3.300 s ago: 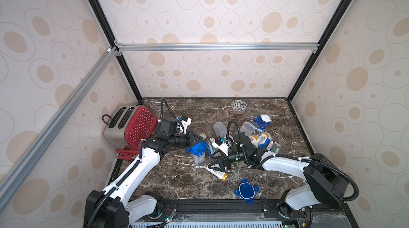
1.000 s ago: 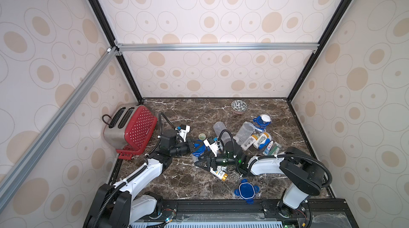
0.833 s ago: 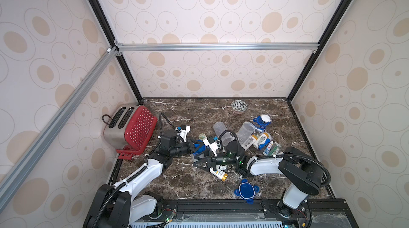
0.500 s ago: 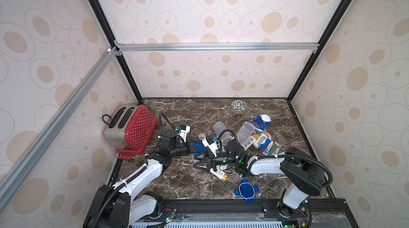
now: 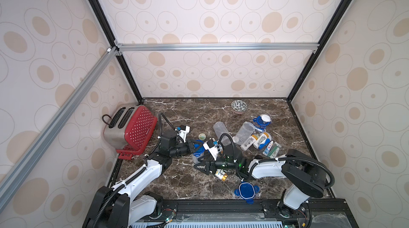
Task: Take out toiletry kits
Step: Unfasten the latch on the container.
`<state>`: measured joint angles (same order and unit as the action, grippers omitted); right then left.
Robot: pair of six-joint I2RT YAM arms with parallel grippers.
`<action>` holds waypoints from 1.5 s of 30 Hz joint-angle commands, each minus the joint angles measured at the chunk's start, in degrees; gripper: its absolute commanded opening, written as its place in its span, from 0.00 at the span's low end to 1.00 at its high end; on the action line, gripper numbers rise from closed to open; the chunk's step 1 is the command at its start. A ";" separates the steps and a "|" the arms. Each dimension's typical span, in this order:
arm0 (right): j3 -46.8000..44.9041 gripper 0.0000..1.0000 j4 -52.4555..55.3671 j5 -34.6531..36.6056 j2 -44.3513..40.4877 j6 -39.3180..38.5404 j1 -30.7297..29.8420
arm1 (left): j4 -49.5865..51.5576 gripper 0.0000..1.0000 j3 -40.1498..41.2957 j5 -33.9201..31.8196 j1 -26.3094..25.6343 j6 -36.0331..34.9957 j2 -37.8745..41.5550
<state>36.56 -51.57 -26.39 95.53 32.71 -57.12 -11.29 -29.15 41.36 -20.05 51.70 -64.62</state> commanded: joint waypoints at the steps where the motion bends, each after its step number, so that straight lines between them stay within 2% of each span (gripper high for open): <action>1: 0.82 0.68 -5.47 5.97 1.32 2.83 -0.84 | 10.04 0.00 3.42 -4.73 -0.06 0.22 -2.05; 7: -0.23 0.70 -6.40 13.95 0.65 2.91 -1.43 | 10.06 0.00 3.73 -4.68 -0.07 0.30 -1.79; 16: -0.08 0.71 -8.36 15.34 1.66 3.41 -1.52 | 9.37 0.00 4.19 -4.67 -0.03 0.42 -2.35; 24: 1.23 0.71 -15.27 9.92 3.85 2.48 -1.57 | 9.00 0.00 5.23 -4.65 -0.06 0.52 -2.19; 33: -0.24 0.70 -29.25 4.13 5.86 -0.99 -1.52 | 8.48 0.00 6.02 -4.83 -0.07 0.56 -2.51; 45: -0.08 0.73 -29.17 -3.24 5.19 -8.17 -1.51 | 7.58 0.00 6.97 -5.24 -0.03 0.59 -3.23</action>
<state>35.07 -67.22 -24.53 102.48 28.47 -58.00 -15.03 -26.72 40.84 -20.05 53.12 -64.34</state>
